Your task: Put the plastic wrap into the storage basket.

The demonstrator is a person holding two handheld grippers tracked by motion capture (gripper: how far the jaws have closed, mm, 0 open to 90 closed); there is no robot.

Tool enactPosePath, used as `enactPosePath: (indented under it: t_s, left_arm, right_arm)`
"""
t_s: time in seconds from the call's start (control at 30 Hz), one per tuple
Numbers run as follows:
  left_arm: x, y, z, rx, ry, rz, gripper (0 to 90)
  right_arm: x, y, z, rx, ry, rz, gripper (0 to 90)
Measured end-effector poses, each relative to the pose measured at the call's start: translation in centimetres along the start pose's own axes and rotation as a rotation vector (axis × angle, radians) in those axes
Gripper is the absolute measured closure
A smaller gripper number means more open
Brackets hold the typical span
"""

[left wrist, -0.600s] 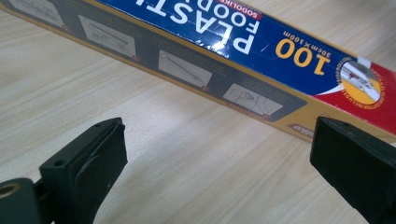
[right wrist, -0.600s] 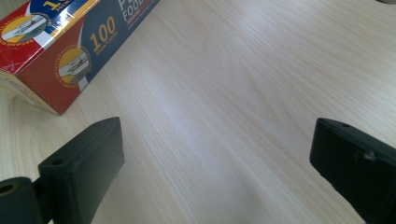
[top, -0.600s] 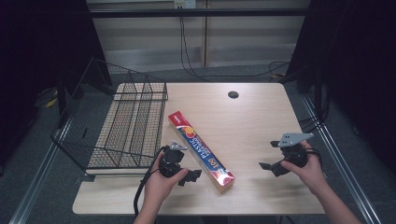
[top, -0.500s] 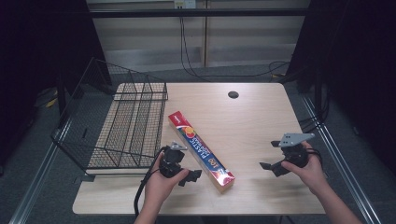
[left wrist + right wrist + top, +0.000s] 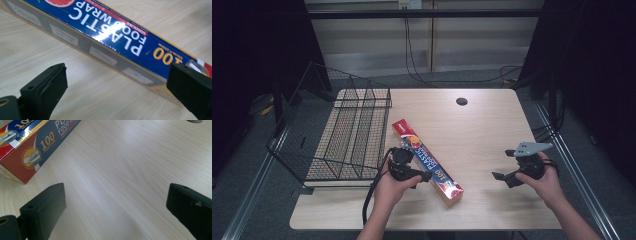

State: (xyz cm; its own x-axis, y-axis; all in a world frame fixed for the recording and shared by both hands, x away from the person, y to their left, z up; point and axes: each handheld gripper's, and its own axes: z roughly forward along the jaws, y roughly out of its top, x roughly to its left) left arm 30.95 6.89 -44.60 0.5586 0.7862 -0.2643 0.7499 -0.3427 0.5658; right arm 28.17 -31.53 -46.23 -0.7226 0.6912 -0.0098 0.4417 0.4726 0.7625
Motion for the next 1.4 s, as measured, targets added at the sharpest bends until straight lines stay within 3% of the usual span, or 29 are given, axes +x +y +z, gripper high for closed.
enactPosePath:
  t_s: [0.17, 0.27, 0.67, 0.73, 0.87, 1.17, 1.37, 1.4]
  left_arm:
    - [0.1, 1.2, 0.4, 0.011, 0.004, -0.019, 4.1]
    - [0.0, 2.0, 0.6, 0.012, 0.021, -0.007, 3.8]
    - [0.1, 4.6, 2.6, 0.04, 0.048, -0.069, 4.8]
    - [0.3, 4.8, 2.9, 0.055, 0.07, -0.075, 3.9]
    - [0.7, 5.0, 3.6, 0.059, 0.116, -0.132, 2.8]
    - [0.6, 5.1, 4.6, 0.075, 0.135, -0.184, 0.0]
    - [0.3, 5.0, 5.3, 0.06, 0.161, -0.244, 0.0]
    - [0.2, 4.9, 5.7, 0.065, 0.167, -0.273, 0.0]
  right_arm:
    - [-0.1, -0.1, 0.1, 0.005, 0.002, -0.005, 2.2]
    - [-0.2, 0.0, 0.1, 0.003, -0.001, -0.006, 2.5]
    - [-0.3, 0.2, 0.3, -0.008, -0.009, -0.009, 2.6]
    - [-0.3, 0.2, 0.3, -0.007, -0.011, -0.01, 2.7]
    - [-0.3, 0.3, 0.3, -0.016, -0.011, -0.011, 2.9]
    - [-0.4, 0.4, 0.4, -0.027, -0.027, -0.007, 2.8]
    - [-0.4, 0.5, 0.4, -0.035, -0.022, -0.004, 2.9]
    - [-0.4, 0.6, 0.4, -0.039, -0.019, -0.005, 3.0]
